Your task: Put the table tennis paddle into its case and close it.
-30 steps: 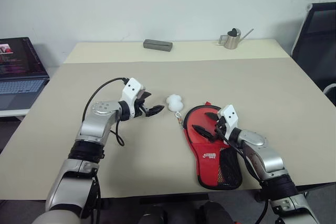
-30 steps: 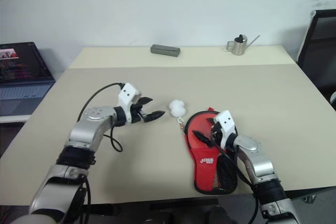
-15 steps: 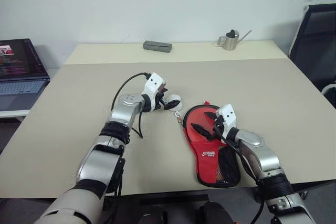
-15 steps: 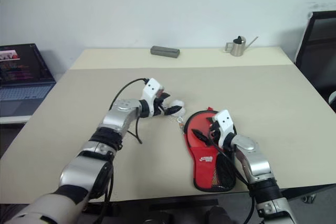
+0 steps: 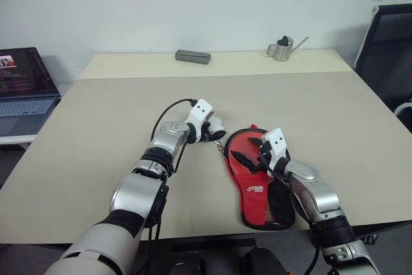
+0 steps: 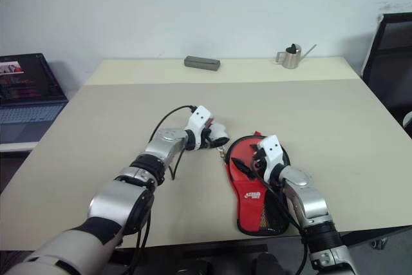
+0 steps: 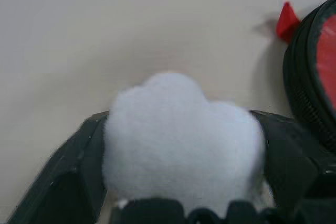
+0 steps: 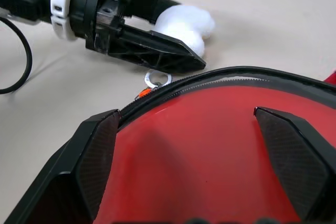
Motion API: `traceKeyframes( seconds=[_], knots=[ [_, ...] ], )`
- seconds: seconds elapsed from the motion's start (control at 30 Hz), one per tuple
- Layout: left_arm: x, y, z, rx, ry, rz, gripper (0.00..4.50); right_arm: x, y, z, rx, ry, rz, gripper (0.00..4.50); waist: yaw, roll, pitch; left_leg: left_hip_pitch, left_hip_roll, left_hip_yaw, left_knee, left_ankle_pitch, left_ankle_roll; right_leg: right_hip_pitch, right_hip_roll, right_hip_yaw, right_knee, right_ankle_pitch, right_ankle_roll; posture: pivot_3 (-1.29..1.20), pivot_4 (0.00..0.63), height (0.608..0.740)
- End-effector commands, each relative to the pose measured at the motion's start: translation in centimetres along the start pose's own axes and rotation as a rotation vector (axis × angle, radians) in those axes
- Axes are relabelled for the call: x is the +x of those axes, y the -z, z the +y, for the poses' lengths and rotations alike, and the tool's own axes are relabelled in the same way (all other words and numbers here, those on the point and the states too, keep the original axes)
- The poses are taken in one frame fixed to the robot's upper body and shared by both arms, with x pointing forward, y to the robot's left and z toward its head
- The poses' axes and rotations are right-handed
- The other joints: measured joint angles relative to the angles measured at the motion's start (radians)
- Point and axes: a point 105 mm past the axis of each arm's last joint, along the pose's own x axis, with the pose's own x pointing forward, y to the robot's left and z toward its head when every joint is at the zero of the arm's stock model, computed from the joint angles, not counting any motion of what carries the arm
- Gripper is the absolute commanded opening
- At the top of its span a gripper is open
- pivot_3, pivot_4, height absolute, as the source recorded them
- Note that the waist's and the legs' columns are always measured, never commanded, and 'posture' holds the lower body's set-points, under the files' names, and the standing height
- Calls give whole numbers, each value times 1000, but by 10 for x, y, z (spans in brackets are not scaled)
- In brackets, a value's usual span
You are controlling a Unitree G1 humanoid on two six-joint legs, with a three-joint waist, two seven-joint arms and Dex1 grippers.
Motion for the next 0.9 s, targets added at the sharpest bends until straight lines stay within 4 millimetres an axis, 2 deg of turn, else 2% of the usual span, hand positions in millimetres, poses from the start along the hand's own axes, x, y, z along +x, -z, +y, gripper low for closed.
traceKeyframes(
  seconds=[0.03, 0.2, 0.3, 0.5, 0.63, 0.9],
  knots=[
    [1, -9, 1, 28, -5, -18, 2864, 0, -13, 3, -18, 6, -37, 4500, 0, 0, 0, 0, 0, 0, 0, 0, 0, 0, 0, 0, 0, 0, 0, 0, 150, 740],
    [0, 2, -1, 16, 4, 2, 1329, -3, -12, -3, -56, 56, -7, 4500, 0, 0, 0, 0, 0, 0, 0, 0, 0, 0, 0, 0, 0, 0, 0, 0, 150, 740],
    [-1, 5, -3, 21, 20, 4, 756, -6, 0, -8, -78, 62, 56, 4500, 0, 0, 0, 0, 0, 0, 0, 0, 0, 0, 0, 0, 0, 0, 0, 0, 150, 740],
    [-8, 0, 0, 34, 42, -22, 673, -7, 27, -5, -124, 40, 181, 4500, -1, 0, 0, 1, 0, 0, 0, 0, 0, 1, 0, 0, 0, 0, 1, 0, 150, 740],
    [-13, -8, -2, 48, 75, -49, 673, -6, 37, -6, -116, 53, 227, 4500, -1, -1, -1, 2, 1, 0, 0, 0, 0, 1, 1, 0, 0, 0, 1, 0, 150, 740],
    [-20, -17, -10, 98, 123, -56, 673, 5, 54, 7, -96, 71, 278, 4500, -7, -2, -2, 4, 2, 0, 0, 0, -1, 3, 2, 1, 1, 0, 0, 0, 150, 740]
  ],
)
